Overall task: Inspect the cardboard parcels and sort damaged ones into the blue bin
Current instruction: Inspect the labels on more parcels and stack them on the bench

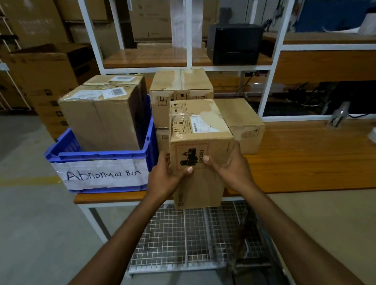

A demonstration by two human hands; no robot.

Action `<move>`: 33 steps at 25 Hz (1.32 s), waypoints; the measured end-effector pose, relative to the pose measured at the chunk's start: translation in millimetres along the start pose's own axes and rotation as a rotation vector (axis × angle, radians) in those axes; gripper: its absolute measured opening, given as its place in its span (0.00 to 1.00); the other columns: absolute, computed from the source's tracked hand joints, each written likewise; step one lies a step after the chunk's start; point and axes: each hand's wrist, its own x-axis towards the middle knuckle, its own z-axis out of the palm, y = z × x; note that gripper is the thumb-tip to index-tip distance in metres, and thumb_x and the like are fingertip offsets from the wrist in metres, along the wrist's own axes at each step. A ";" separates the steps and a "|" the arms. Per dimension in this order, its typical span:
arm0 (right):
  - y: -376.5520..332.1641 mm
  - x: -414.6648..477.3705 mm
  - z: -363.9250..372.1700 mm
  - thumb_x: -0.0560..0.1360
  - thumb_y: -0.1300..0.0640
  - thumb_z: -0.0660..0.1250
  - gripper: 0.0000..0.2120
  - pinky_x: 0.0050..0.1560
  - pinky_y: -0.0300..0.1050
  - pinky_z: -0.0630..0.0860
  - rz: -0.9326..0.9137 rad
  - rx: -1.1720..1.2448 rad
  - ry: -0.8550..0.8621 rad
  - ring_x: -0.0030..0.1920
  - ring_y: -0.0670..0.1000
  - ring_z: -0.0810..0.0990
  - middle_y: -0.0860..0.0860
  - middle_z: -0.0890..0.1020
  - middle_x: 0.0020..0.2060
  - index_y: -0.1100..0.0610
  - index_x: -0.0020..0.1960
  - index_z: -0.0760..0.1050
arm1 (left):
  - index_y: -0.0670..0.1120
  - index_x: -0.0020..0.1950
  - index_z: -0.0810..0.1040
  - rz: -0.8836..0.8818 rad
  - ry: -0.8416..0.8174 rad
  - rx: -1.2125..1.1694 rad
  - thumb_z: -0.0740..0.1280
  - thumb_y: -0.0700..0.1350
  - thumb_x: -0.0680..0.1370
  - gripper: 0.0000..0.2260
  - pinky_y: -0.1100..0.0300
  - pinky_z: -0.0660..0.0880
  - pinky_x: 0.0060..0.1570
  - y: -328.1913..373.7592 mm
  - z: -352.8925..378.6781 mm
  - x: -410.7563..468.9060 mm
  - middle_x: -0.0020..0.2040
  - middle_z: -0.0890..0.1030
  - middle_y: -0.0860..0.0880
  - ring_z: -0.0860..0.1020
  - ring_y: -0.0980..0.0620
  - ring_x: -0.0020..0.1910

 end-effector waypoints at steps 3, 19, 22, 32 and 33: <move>-3.1 5.2 -12.9 0.70 0.45 0.81 0.38 0.58 0.47 0.79 -0.065 0.100 0.064 0.61 0.44 0.79 0.42 0.79 0.62 0.49 0.74 0.68 | 0.56 0.69 0.76 0.041 0.106 -0.035 0.78 0.67 0.70 0.32 0.52 0.82 0.57 11.9 -6.8 -2.5 0.63 0.84 0.57 0.82 0.57 0.61; -15.0 13.0 -33.0 0.74 0.49 0.78 0.37 0.58 0.46 0.80 -0.034 0.243 -0.085 0.58 0.39 0.81 0.37 0.81 0.59 0.42 0.77 0.65 | 0.54 0.70 0.68 0.094 0.039 -0.300 0.81 0.58 0.71 0.34 0.45 0.81 0.63 36.8 -11.4 19.4 0.65 0.82 0.53 0.82 0.56 0.63; -10.1 18.8 -36.3 0.72 0.47 0.79 0.43 0.60 0.46 0.77 -0.020 0.191 -0.180 0.63 0.43 0.78 0.37 0.77 0.64 0.38 0.79 0.57 | 0.53 0.75 0.66 0.077 -0.119 -0.327 0.83 0.46 0.71 0.38 0.51 0.79 0.67 28.3 -15.6 21.4 0.70 0.78 0.54 0.79 0.58 0.66; 29.0 -9.1 -35.3 0.63 0.40 0.82 0.49 0.65 0.54 0.79 0.142 0.270 -0.141 0.63 0.44 0.80 0.40 0.79 0.63 0.42 0.78 0.60 | 0.58 0.83 0.59 0.058 -0.367 -0.250 0.79 0.49 0.76 0.41 0.63 0.80 0.61 25.3 -0.3 -4.5 0.70 0.75 0.63 0.78 0.64 0.64; 28.4 -12.3 -36.6 0.64 0.39 0.81 0.49 0.65 0.56 0.78 0.159 0.289 -0.114 0.62 0.45 0.80 0.40 0.79 0.62 0.43 0.78 0.60 | 0.59 0.83 0.60 0.070 -0.359 -0.263 0.78 0.49 0.77 0.39 0.62 0.81 0.60 27.4 -3.5 -6.2 0.70 0.76 0.63 0.78 0.65 0.65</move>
